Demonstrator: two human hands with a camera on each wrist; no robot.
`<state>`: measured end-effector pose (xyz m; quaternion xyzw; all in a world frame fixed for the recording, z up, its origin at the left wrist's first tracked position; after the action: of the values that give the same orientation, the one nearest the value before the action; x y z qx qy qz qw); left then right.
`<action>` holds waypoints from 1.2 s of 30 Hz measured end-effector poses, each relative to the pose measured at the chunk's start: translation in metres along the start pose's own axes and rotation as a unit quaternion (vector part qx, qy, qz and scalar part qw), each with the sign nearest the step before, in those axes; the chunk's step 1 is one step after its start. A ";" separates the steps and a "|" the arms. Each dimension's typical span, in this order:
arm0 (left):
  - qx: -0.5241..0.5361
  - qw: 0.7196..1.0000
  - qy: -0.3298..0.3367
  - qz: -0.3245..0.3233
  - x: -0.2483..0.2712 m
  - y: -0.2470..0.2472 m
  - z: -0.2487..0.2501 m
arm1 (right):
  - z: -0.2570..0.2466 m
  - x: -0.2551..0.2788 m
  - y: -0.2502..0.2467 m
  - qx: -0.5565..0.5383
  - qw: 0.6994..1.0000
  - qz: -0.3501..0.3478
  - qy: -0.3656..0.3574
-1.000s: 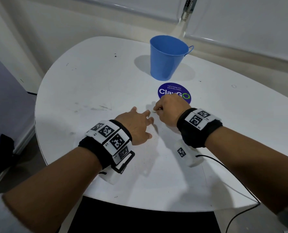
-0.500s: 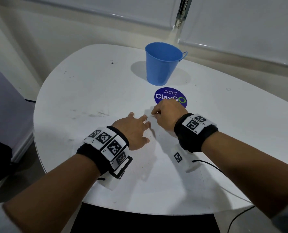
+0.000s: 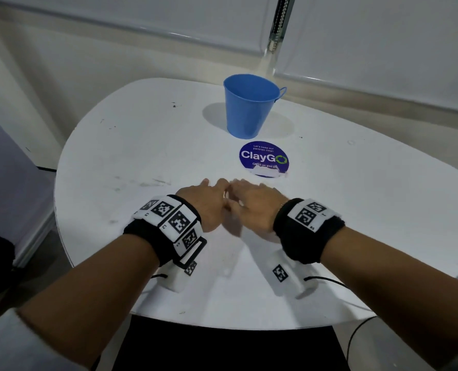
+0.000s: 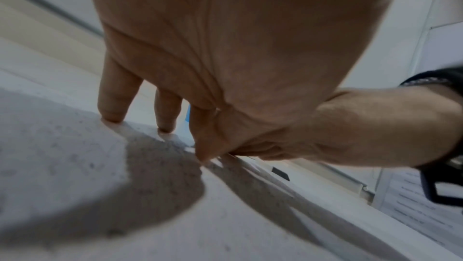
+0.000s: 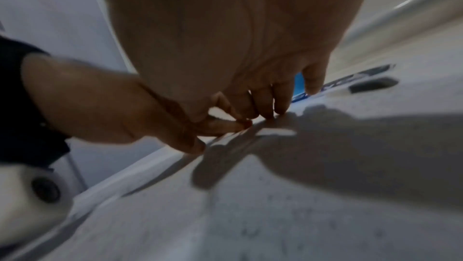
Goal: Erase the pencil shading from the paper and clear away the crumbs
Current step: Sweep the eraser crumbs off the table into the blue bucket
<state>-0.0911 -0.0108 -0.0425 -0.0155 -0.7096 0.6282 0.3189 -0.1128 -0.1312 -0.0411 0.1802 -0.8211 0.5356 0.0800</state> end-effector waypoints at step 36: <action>0.065 0.998 -0.007 -0.014 0.008 0.000 -0.003 | 0.014 -0.011 -0.019 0.002 0.984 0.178 0.021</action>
<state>-0.0956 -0.0049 -0.0391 0.0199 -0.6698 0.6682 0.3232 -0.0942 -0.1486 -0.0340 0.0194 -0.8373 0.5464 0.0004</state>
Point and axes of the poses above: each hand's wrist, its own x-axis away from the middle knuckle, its own y-axis out of the palm, z = x × y, the point moved 4 cm from there along -x, towards the middle knuckle, and after that the axes turned 12 degrees about -x, right-handed, at the moved point
